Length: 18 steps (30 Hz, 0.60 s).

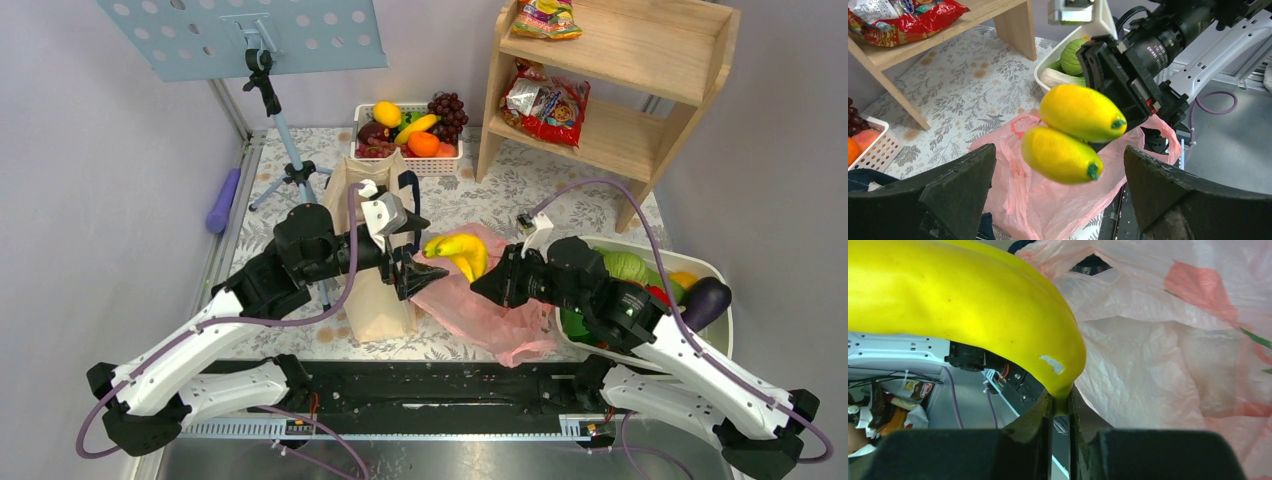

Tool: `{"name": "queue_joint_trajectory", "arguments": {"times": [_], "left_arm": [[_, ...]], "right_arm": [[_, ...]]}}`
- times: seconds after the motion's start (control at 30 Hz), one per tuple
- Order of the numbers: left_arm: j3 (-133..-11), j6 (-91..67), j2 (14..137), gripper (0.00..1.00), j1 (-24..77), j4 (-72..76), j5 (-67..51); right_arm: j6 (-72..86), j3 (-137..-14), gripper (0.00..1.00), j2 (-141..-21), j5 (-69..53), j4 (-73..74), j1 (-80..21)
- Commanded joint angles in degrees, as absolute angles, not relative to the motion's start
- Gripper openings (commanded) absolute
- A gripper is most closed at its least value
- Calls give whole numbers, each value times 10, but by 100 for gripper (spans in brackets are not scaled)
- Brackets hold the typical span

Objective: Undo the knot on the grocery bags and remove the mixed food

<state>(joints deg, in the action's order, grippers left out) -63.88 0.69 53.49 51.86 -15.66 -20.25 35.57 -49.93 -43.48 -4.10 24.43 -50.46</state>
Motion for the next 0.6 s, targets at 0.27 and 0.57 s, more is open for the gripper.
{"name": "queue_joint_trajectory", "arguments": {"times": [0.27, 0.57], "left_arm": [[-621, -4, 540, 45, 521, -102, -222], [-609, -7, 515, 0, 520, -98, -180]], "right_arm": [[372, -513, 0, -469, -135, 177, -502], [374, -502, 56, -465, -129, 163, -503]]}}
